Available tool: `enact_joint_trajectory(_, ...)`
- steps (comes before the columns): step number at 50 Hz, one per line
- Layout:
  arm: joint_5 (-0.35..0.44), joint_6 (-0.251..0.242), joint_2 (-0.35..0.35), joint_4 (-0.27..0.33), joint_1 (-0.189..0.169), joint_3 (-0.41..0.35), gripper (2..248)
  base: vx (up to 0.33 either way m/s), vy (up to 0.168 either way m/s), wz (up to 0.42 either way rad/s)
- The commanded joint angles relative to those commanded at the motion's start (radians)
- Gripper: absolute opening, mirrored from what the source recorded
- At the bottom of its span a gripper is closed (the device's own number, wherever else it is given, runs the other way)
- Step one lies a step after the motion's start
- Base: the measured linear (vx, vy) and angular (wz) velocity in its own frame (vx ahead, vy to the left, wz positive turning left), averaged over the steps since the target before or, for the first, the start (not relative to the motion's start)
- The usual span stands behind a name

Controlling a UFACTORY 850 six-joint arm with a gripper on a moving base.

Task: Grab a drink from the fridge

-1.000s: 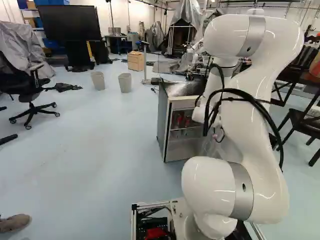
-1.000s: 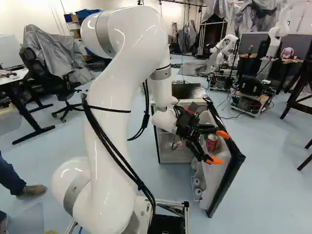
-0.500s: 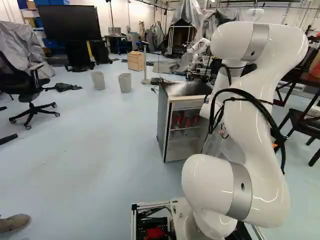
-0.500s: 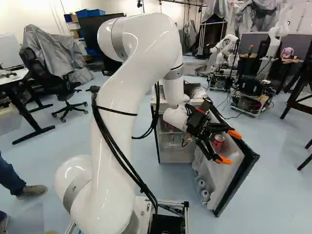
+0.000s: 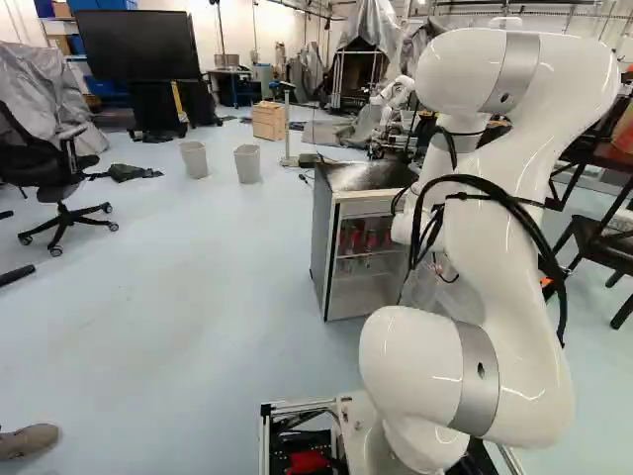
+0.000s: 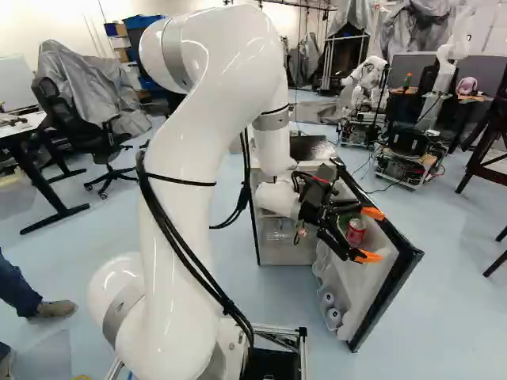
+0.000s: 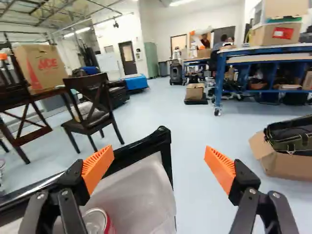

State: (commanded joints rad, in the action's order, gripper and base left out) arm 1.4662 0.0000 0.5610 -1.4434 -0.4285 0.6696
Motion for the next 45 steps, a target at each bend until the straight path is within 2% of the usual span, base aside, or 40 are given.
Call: enact_joint_trajectory(45,0.0,0.0,-0.188,0.473,0.096,-0.318,247,0.0,0.0,0.0)
